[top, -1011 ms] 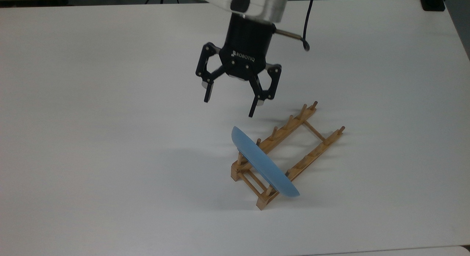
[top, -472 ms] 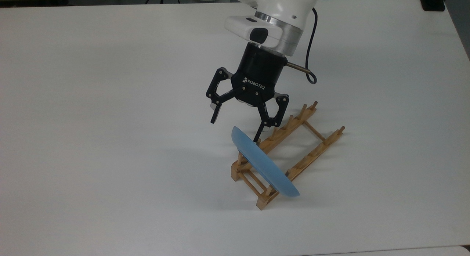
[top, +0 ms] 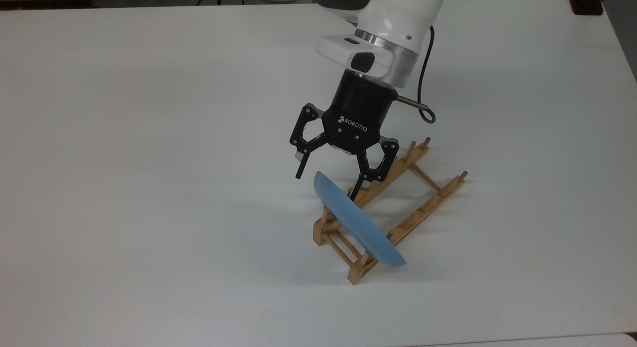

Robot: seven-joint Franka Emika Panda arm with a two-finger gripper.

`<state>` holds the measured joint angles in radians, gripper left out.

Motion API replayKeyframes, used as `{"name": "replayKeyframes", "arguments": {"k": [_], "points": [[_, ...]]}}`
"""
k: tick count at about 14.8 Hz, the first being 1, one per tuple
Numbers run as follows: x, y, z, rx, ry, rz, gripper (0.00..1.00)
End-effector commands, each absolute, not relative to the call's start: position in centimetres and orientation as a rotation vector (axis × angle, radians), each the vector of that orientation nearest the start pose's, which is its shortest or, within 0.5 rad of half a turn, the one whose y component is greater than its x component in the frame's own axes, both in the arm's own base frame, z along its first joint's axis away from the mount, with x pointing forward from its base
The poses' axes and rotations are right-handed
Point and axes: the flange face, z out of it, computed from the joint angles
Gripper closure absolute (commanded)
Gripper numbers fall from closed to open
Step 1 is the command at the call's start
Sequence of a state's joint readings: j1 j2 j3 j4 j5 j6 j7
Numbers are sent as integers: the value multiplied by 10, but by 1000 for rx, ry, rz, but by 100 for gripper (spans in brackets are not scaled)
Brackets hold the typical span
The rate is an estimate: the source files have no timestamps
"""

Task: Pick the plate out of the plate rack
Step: 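Move the open gripper down toward the rim of the blue plate, then close the gripper on the blue plate's rim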

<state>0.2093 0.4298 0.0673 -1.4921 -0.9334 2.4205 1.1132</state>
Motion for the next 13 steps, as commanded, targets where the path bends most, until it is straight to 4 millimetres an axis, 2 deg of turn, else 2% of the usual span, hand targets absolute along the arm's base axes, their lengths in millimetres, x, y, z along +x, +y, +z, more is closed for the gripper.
{"name": "replayKeyframes", "arguments": {"k": [1,2,5,6,7,9,13], "points": [[703,195,485,-3056,429,-1432,26],[703,195,485,-3057,428,-1434,28],[702,195,485,-3061,427,-1433,55],[701,199,485,-3060,418,-1433,57],[700,202,485,-3060,410,-1434,64],[700,203,485,-3066,397,-1446,66],[700,204,484,-3076,375,-1463,81]]}}
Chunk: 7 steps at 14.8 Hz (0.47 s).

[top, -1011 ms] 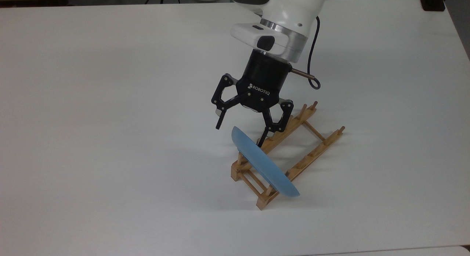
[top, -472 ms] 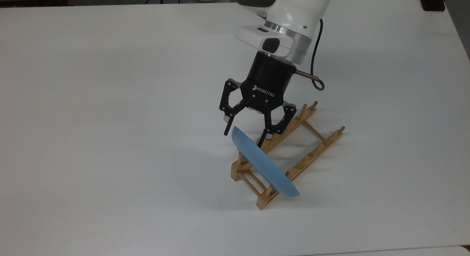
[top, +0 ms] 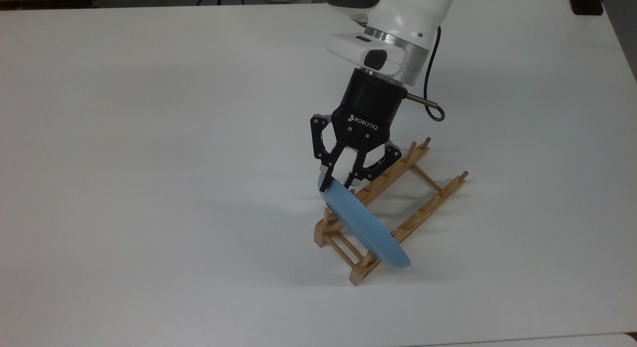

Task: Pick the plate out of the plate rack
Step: 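Close the gripper on the blue plate's rim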

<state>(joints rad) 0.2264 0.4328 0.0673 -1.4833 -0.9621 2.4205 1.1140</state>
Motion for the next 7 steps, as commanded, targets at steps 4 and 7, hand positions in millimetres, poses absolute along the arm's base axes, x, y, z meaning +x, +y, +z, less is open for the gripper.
{"name": "replayKeyframes", "arguments": {"k": [4,7], "points": [[699,204,485,-3079,362,-1475,93],[698,202,493,-3074,353,-1496,98]]}}
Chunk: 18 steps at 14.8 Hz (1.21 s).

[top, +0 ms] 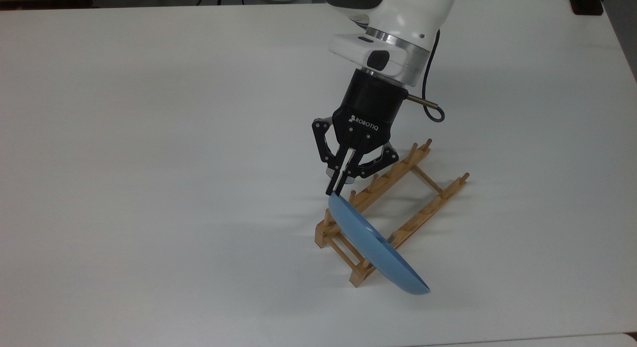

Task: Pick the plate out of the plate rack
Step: 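Close the gripper on the blue plate's rim, then lift the blue plate up out of the wooden rack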

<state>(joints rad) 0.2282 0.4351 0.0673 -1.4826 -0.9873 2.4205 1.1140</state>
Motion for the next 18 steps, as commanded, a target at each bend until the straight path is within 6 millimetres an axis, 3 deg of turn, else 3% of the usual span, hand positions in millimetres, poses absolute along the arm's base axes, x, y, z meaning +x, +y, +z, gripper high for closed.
{"name": "replayKeyframes", "arguments": {"k": [1,7,15,18], "points": [[697,203,496,-3070,350,-1502,100],[694,201,510,-3051,361,-1524,100],[677,188,567,-2981,417,-1570,100],[669,172,585,-2996,402,-1419,100]]}}
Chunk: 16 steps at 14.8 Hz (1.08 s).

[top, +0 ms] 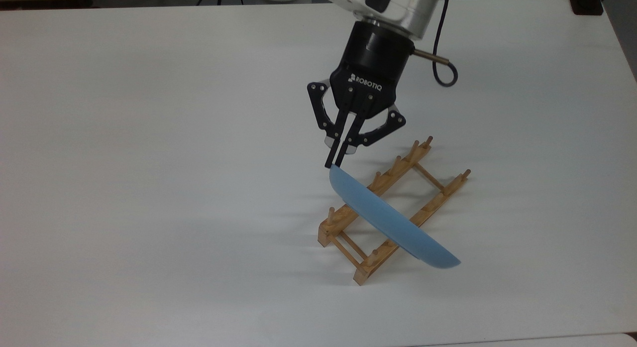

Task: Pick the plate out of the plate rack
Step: 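Lift the blue plate up out of the wooden rack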

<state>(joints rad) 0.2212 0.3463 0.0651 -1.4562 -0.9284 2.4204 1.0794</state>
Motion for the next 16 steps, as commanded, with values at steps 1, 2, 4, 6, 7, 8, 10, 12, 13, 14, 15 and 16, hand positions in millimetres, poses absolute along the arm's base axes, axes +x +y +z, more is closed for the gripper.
{"name": "replayKeyframes", "arguments": {"k": [1,2,4,6,7,8,10,12,13,14,15,16], "points": [[664,168,591,-3010,383,-1360,100],[659,164,595,-3031,377,-1296,100],[653,146,608,-3059,383,-1197,100],[644,133,614,-3093,329,-1053,100],[638,122,620,-3104,296,-975,100],[631,110,624,-3123,251,-882,100],[611,80,633,-3147,102,-634,100],[592,50,629,-3133,-33,-399,100],[585,37,624,-3123,-110,-302,100],[577,25,619,-3119,-181,-212,100],[571,16,611,-3117,-229,-136,100],[569,7,606,-3115,-265,-96,100]]}}
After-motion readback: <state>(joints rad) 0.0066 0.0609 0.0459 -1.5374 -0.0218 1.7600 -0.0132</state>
